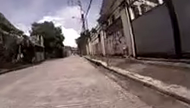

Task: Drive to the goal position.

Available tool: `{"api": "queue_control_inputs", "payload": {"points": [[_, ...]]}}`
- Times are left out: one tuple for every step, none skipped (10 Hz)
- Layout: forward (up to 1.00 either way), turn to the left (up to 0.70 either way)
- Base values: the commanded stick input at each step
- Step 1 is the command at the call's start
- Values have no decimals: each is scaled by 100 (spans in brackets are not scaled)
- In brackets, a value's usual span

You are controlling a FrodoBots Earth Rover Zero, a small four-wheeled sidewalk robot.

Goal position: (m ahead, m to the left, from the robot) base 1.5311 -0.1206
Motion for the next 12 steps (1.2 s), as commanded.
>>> {"api": "queue_control_inputs", "payload": {"points": [[85,34],[85,28],[85,22],[85,17],[85,11],[85,5],[85,1],[85,1],[85,1],[85,1],[85,1],[85,1]]}}
